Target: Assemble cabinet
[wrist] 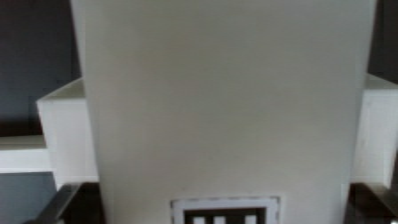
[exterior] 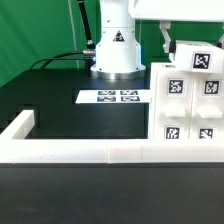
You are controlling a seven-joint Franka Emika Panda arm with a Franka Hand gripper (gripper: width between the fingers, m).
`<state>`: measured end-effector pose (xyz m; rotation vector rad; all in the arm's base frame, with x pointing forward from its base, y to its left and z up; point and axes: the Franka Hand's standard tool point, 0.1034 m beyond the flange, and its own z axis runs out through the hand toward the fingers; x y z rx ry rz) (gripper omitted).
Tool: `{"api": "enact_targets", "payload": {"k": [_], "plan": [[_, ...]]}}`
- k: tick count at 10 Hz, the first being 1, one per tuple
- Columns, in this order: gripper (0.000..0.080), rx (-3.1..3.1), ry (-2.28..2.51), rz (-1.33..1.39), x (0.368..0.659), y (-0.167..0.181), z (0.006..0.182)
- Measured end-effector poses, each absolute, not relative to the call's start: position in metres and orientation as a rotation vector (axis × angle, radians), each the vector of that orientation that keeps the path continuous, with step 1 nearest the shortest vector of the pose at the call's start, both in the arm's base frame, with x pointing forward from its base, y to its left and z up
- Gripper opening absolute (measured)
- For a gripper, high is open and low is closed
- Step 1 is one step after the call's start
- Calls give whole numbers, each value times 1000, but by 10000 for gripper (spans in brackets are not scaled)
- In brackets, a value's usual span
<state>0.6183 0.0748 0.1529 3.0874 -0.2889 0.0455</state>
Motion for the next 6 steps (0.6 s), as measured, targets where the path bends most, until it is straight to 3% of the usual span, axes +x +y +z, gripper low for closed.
{"api": "enact_targets", "payload": {"k": [6], "plan": [[560,2988,-894,60,619,76,153]]}}
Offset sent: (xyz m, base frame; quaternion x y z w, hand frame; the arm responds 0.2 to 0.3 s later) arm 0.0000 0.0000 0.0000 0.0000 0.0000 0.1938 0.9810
